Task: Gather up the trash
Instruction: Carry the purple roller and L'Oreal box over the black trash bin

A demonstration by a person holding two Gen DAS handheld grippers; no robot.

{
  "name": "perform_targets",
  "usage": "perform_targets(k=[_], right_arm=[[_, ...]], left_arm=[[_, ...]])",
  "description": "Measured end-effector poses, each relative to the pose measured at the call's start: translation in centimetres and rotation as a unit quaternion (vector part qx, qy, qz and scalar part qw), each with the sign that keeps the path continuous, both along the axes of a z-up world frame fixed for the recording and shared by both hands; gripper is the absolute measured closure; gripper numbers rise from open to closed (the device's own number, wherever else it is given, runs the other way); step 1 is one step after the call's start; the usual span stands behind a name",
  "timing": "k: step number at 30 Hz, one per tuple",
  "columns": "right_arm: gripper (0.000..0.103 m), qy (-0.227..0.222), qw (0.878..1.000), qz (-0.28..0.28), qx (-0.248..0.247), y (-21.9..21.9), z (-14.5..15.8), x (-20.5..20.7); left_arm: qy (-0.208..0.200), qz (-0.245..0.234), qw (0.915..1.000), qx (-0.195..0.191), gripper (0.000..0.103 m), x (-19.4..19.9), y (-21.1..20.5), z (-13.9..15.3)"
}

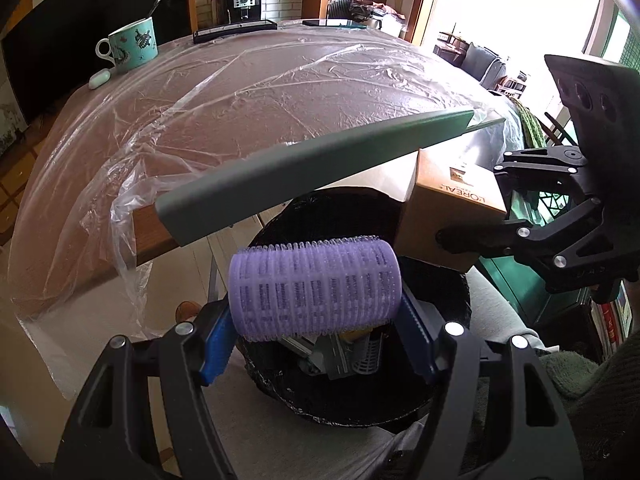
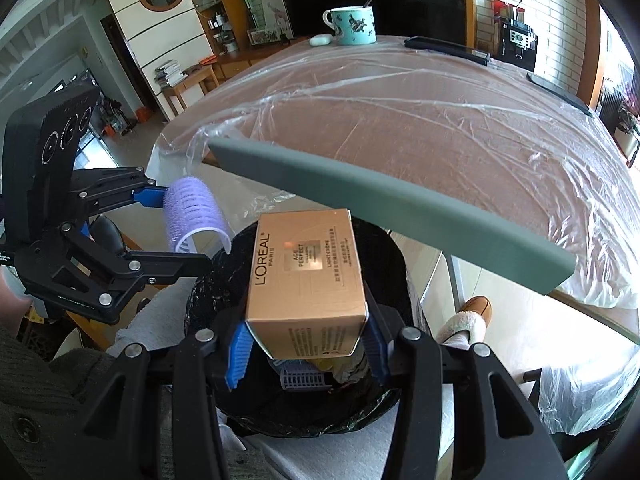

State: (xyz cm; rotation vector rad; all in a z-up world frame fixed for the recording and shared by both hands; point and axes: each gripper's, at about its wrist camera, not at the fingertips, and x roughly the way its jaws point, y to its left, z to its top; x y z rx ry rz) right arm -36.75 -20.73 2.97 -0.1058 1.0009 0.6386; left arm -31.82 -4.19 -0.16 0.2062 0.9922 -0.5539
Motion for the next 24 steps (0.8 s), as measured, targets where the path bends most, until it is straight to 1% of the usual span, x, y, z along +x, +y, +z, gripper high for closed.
perform_targets(k=[11, 17, 24], right_arm=[[0.056, 0.026, 0.999, -0.001, -0.026, 0.4, -2.8, 0.7], [0.056, 0.044, 0.999, -0.002, -0.031, 0.7, -4.1, 0.9], [0.056, 0.054, 0.998, -0.002, -0.045, 1.0, -5.4, 1.0]], left_arm=[[0.024, -0.003, 0.9991, 0.034, 0.033, 1.0, -0.8, -3.2], [0.034, -0.005, 0.9983, 0.046, 0.033, 1.4, -0.9, -4.2], [0.038, -0.007, 0.9975, 0.059, 0.033, 1.5, -1.3, -5.1]])
